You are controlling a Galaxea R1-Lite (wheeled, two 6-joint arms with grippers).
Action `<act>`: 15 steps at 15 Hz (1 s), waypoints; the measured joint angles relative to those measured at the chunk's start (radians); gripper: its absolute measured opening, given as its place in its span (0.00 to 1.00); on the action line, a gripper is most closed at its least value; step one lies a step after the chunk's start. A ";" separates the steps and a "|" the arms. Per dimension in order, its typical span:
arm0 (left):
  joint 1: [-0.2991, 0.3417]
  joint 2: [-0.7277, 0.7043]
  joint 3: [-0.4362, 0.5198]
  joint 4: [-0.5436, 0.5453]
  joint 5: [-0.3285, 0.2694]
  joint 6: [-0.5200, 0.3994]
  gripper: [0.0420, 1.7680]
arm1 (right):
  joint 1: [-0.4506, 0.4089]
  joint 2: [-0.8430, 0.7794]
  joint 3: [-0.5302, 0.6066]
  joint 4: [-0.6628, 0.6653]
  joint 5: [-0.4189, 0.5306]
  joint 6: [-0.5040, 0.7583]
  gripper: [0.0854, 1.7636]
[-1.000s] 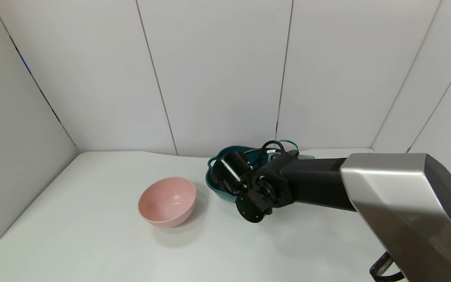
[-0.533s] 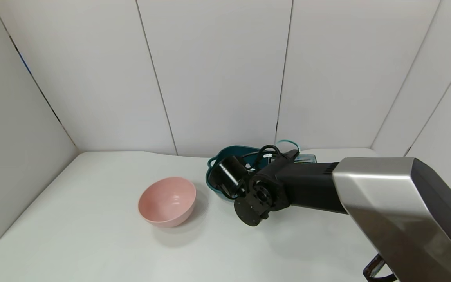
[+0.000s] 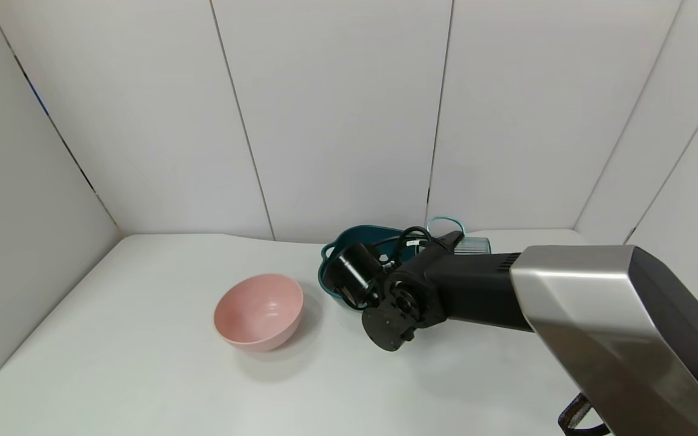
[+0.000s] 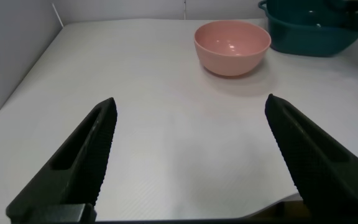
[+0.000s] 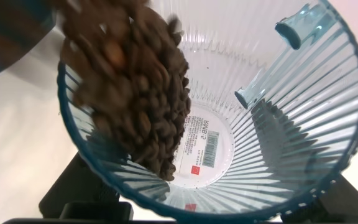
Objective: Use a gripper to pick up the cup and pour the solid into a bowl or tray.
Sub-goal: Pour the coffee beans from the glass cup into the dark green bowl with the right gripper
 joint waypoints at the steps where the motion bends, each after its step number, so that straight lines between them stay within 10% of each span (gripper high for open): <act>1: 0.000 0.000 0.000 0.000 0.000 0.000 0.97 | 0.001 0.000 0.000 0.000 0.000 0.000 0.74; 15: 0.000 0.000 0.000 0.000 0.000 0.000 0.97 | 0.004 0.010 0.000 -0.005 -0.009 0.004 0.74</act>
